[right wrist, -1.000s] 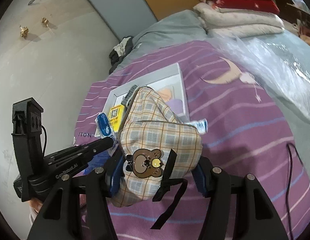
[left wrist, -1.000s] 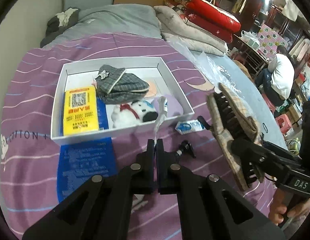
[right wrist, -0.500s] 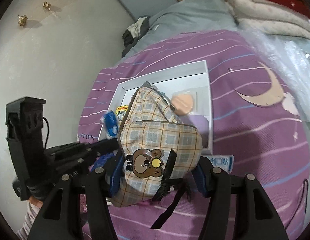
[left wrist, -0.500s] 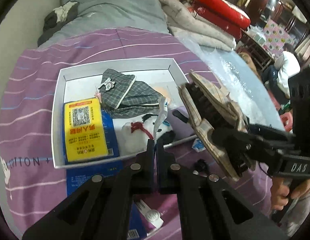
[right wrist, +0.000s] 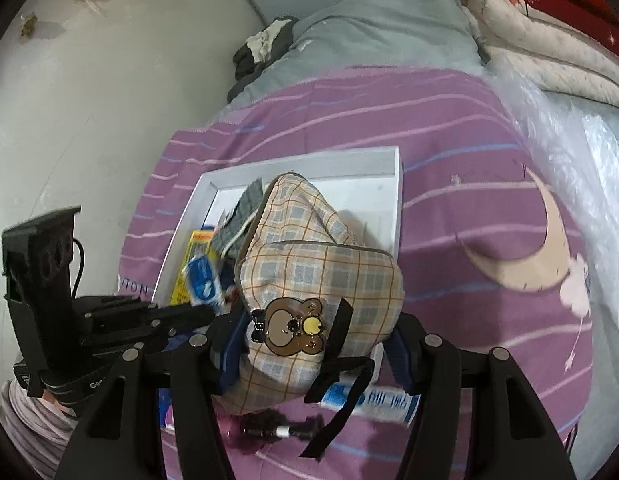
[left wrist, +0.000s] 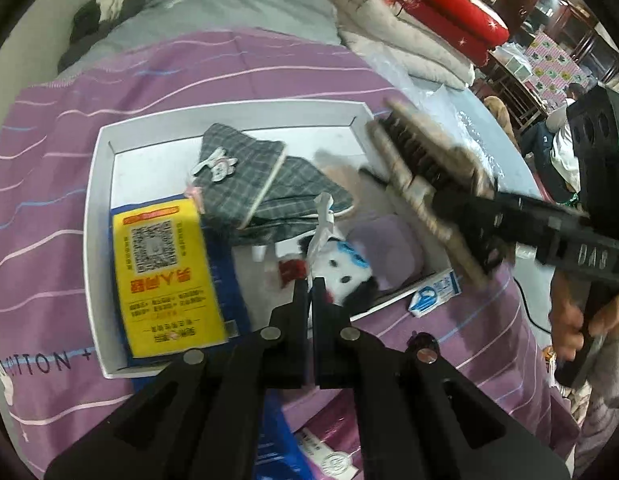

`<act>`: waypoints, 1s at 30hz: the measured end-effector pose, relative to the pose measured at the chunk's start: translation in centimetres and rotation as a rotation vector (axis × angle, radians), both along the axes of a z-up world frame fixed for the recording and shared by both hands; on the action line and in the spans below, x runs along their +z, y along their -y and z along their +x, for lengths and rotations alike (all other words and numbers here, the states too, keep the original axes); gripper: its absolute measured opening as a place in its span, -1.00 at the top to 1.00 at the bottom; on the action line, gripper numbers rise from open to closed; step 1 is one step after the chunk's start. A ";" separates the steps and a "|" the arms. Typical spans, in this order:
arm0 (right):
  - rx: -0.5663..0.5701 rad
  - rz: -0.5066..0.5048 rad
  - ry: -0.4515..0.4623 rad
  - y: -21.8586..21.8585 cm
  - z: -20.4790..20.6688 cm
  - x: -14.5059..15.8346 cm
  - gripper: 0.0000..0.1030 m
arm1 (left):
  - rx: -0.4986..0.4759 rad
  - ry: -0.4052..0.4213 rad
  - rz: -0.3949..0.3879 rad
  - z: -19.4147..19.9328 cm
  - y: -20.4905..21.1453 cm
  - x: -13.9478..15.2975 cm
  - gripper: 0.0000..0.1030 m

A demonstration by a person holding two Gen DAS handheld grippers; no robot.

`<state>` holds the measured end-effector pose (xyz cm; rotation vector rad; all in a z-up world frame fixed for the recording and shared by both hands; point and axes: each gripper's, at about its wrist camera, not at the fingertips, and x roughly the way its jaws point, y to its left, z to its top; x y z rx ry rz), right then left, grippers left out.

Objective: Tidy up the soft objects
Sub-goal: 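Lower the plaid bag into the box with the right tool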

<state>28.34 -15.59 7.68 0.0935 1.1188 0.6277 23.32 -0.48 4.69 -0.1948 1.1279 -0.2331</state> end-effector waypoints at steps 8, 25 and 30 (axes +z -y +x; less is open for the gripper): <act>-0.038 0.016 -0.006 -0.7 2.8 -0.8 -0.14 | 0.015 -0.035 0.041 0.1 -1.7 -0.8 0.95; 0.003 -0.056 0.075 -3.7 4.6 -3.6 -0.14 | 0.078 -0.125 0.071 0.9 -2.8 -2.5 0.18; 0.091 -0.178 0.191 -5.0 3.7 -4.5 -0.14 | 0.077 -0.060 0.051 0.0 -2.9 -0.3 0.02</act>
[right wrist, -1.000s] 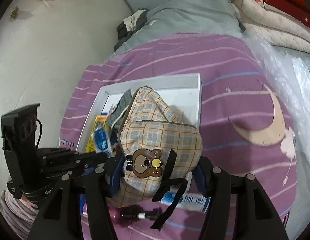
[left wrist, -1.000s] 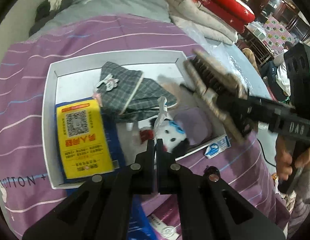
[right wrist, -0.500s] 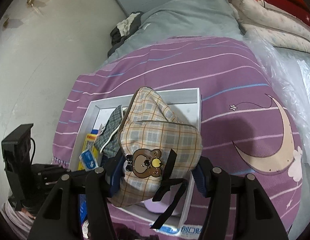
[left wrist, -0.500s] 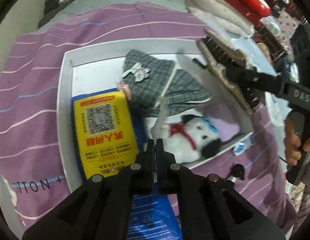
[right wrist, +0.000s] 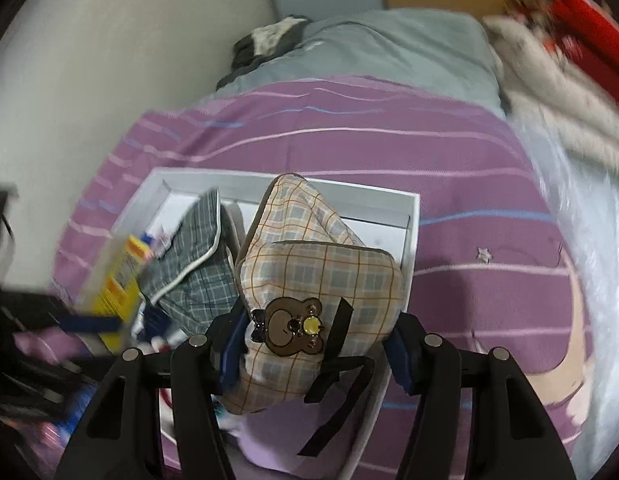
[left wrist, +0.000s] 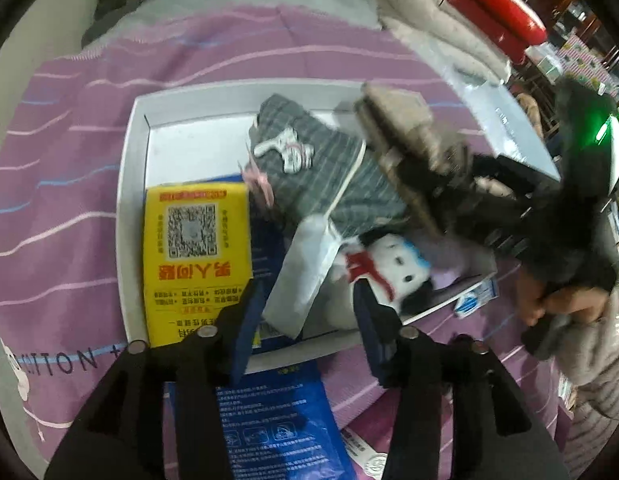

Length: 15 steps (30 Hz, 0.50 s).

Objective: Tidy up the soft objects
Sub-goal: 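Lower the plaid bag into the box with the right tool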

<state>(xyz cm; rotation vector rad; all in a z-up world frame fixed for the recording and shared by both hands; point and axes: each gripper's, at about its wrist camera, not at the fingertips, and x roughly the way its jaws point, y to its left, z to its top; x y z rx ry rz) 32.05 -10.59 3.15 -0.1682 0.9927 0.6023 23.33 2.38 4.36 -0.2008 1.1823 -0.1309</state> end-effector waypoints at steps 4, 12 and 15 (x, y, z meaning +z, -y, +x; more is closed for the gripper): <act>0.076 -0.120 0.101 -1.5 -1.6 -0.7 -0.15 | 0.024 0.052 0.010 -0.2 -0.2 1.1 0.02; 0.060 0.009 -0.005 -0.2 -0.3 0.0 -0.25 | 0.079 0.061 -0.006 -0.2 -1.0 0.9 0.02; -0.017 0.067 0.010 1.0 -0.3 1.5 -0.48 | 0.100 0.064 -0.020 -0.1 -0.8 0.7 0.02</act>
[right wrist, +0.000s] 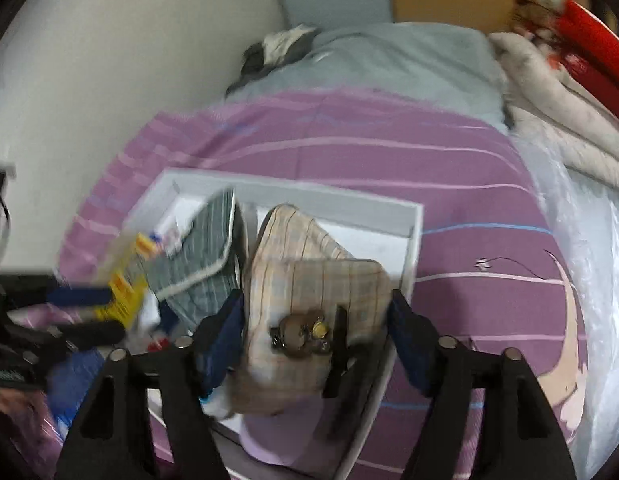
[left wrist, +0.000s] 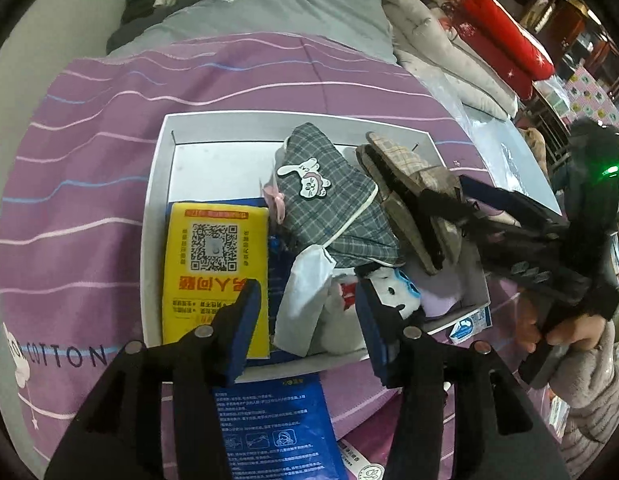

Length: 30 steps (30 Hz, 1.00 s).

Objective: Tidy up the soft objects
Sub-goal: 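Lower the plaid bag into the box with the right tool, then open the right tool to release the plaid bag and withdraw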

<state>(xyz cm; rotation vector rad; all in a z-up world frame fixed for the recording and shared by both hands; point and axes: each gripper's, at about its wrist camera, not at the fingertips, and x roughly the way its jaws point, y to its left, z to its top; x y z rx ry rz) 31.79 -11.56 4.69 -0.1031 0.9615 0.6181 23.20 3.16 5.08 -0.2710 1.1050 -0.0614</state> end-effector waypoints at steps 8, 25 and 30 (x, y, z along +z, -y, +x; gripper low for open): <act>-0.098 0.073 -0.052 2.1 -0.7 2.6 0.08 | 0.040 0.037 -0.024 -1.2 0.4 0.8 0.02; -0.155 0.084 -0.162 0.7 -1.2 -0.6 0.56 | 0.062 0.068 -0.053 -3.1 0.3 1.1 0.02; -0.108 0.071 -0.111 0.9 -4.5 1.8 0.31 | 0.076 0.073 -0.047 -4.7 -0.1 1.7 0.02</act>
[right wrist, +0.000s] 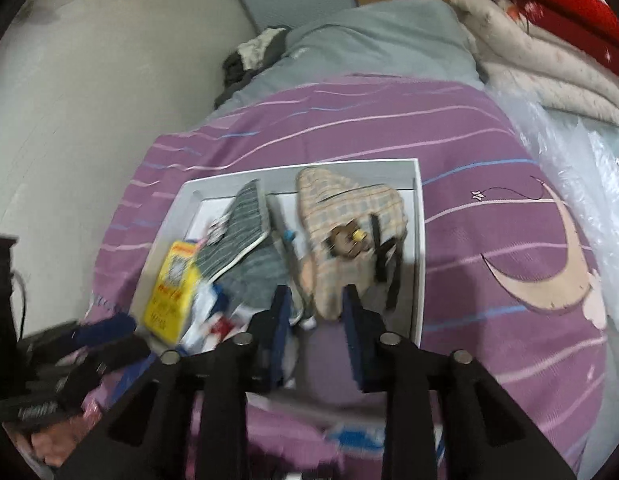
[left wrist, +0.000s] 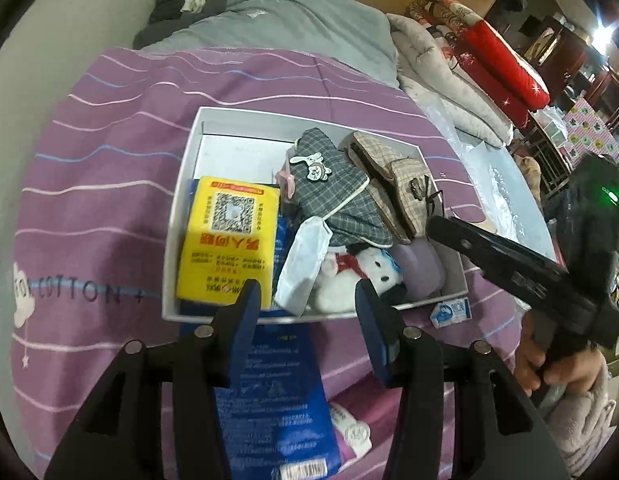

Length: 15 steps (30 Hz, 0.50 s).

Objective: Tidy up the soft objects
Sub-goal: 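Open the right tool to release the plaid bag and withdraw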

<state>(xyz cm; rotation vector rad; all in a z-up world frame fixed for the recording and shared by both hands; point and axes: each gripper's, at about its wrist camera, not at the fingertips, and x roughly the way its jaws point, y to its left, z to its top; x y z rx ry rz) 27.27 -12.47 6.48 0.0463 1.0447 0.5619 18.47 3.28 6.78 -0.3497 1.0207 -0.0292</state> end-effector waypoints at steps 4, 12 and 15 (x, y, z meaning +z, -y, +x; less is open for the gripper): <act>0.005 0.045 0.099 0.6 -3.5 2.8 -0.37 | 0.016 0.012 0.015 -1.8 -0.3 0.9 0.02; -0.045 -0.036 0.310 1.5 -9.8 6.1 -0.56 | 0.059 0.042 0.009 -5.0 0.4 2.0 0.02; -0.126 -0.052 0.343 1.8 -10.7 7.1 -0.56 | 0.042 0.052 0.068 -4.3 1.8 3.8 0.02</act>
